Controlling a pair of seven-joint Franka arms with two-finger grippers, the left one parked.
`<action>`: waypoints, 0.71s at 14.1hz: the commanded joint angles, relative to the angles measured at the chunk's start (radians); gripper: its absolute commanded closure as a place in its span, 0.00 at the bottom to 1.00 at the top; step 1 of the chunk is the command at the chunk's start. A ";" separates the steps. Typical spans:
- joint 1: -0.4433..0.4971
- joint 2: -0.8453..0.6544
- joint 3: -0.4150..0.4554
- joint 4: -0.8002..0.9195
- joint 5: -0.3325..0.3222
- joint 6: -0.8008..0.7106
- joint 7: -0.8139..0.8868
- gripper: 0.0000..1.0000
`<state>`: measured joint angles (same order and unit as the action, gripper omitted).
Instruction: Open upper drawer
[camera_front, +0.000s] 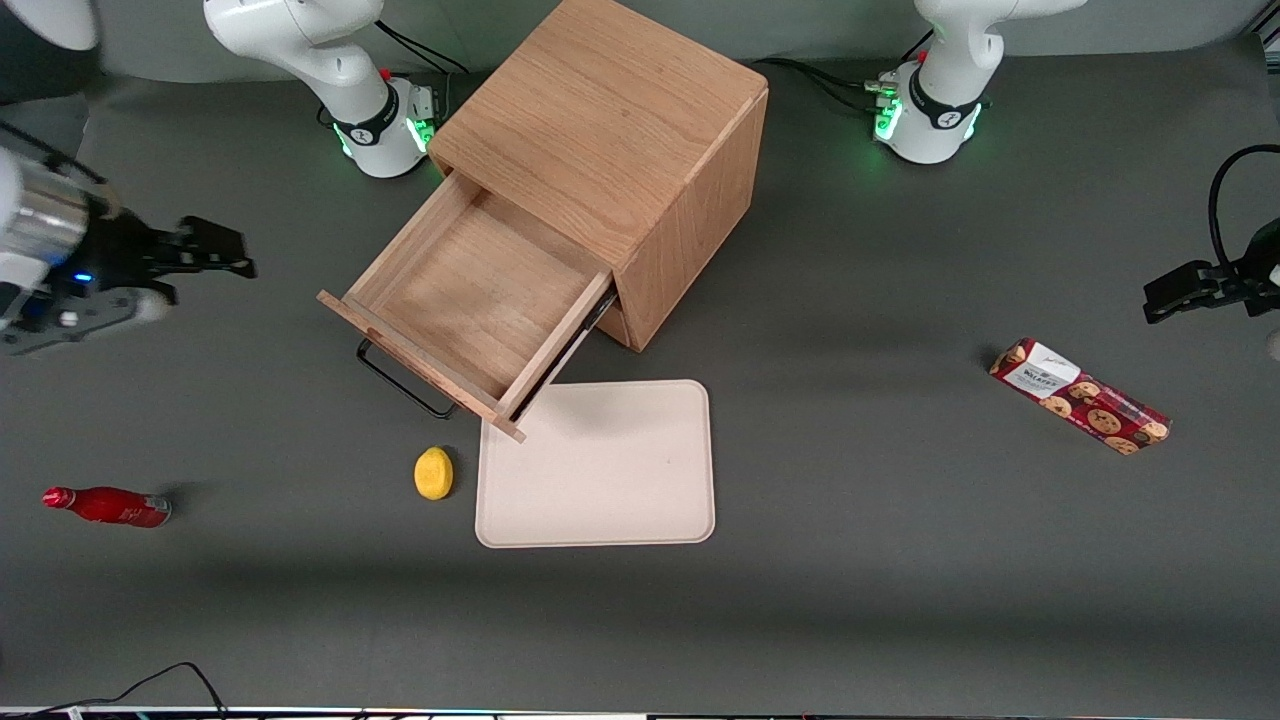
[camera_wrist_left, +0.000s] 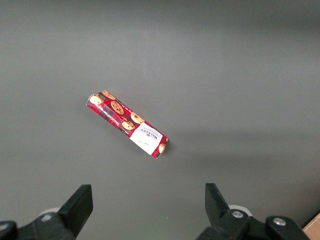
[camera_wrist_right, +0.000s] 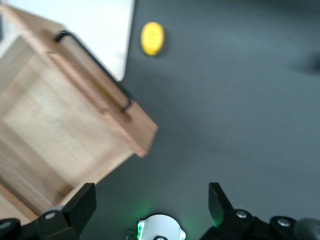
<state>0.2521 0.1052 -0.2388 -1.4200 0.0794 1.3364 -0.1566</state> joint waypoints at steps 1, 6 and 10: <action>-0.020 -0.047 0.004 -0.039 -0.136 0.019 0.020 0.00; -0.020 -0.102 -0.005 -0.097 -0.147 0.075 0.192 0.00; -0.204 -0.223 0.166 -0.315 -0.147 0.257 0.230 0.00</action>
<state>0.1606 -0.0302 -0.1760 -1.6093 -0.0454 1.5168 0.0416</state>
